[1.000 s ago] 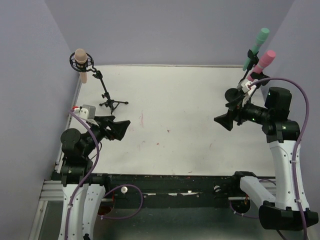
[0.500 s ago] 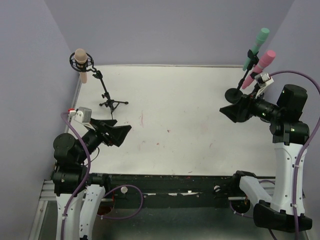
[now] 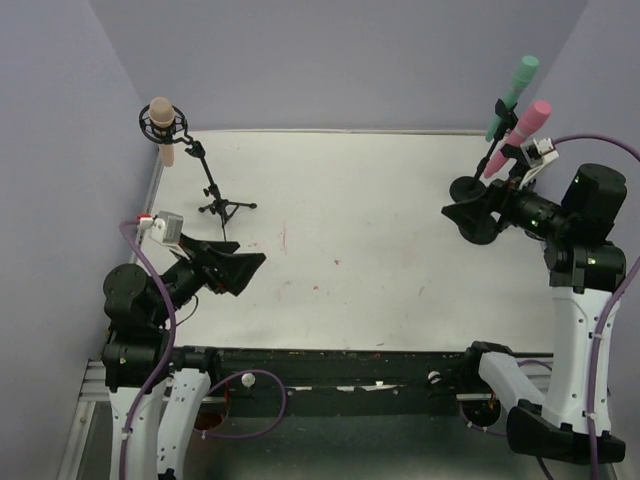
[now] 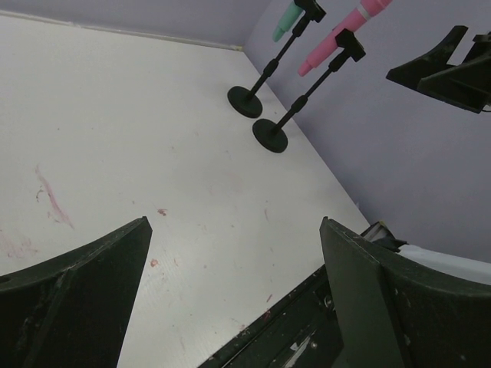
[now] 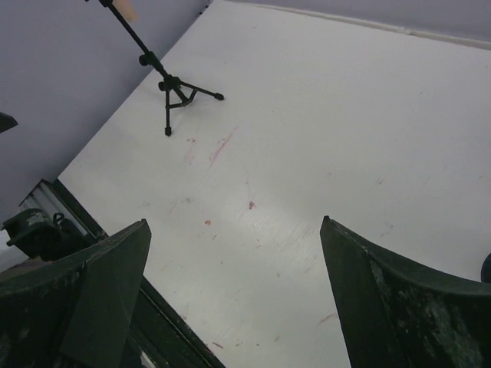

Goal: Attach the microphones to the stand

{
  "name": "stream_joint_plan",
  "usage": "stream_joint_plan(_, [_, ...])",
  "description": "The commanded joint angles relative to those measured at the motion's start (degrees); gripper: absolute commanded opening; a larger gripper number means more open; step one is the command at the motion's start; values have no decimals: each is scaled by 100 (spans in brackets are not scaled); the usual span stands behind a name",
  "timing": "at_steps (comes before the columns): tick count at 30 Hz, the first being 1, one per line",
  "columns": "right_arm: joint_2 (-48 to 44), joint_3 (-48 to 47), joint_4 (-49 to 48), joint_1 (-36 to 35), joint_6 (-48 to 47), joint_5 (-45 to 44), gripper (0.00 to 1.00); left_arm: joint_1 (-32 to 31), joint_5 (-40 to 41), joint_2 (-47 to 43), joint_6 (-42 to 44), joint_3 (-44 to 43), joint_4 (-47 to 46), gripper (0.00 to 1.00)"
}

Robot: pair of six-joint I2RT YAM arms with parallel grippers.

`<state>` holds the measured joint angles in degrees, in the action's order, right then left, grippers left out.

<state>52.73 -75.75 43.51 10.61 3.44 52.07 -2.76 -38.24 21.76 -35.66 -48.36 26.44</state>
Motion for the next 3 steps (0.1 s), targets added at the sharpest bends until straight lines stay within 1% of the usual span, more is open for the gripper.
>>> stream_joint_plan(1, [44, -300, -35, 37, -19, 137, 100, -75, -254, 65, -117, -341, 125, 99])
stream_joint_plan(3, [53, -362, -114, 46, 77, 40, 100, -93, -245, 100, -82, -367, 160, 99])
